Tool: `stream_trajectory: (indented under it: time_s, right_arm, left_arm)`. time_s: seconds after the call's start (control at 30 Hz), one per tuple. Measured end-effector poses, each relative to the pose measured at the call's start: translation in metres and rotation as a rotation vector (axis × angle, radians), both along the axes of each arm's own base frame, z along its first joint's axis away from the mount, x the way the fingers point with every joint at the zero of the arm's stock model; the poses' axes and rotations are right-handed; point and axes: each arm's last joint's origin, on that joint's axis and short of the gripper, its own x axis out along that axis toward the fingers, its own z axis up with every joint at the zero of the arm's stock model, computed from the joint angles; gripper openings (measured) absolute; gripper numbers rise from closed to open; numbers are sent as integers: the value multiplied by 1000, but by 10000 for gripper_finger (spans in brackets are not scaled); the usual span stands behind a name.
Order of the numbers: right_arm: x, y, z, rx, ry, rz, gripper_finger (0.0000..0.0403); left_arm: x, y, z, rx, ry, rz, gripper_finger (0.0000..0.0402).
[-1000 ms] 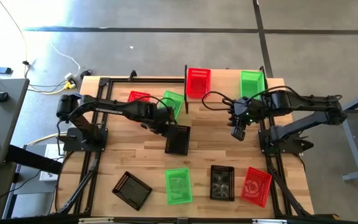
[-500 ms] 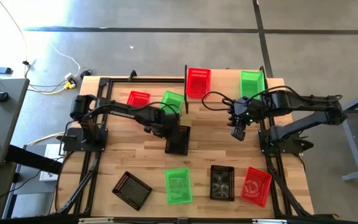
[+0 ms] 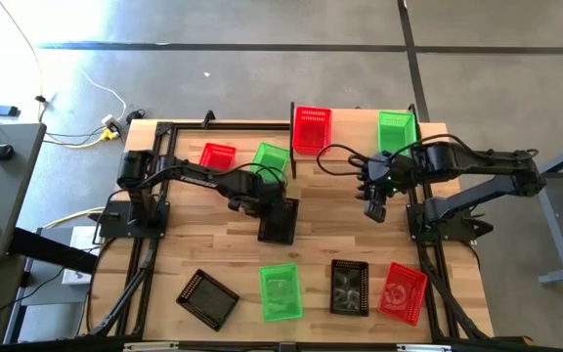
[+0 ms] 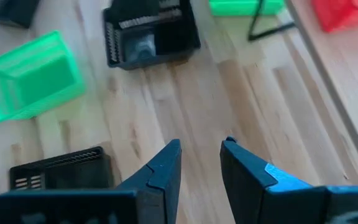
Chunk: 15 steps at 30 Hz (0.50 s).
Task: Stack baskets on shelf by color
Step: Put the top black basket on the shelf
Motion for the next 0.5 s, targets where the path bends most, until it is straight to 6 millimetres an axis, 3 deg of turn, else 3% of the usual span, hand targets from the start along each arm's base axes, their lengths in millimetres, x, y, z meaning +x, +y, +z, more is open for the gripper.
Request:
stream_trajectory:
  time_s: [0.33,0.5]
  right_arm:
    - [12,18,10,21,-171,246,99]
    - [15,33,15,-16,-247,366,99]
  left_arm:
    - [3,-23,13,-11,-61,72,3]
    - [12,-35,36,18,-89,82,4]
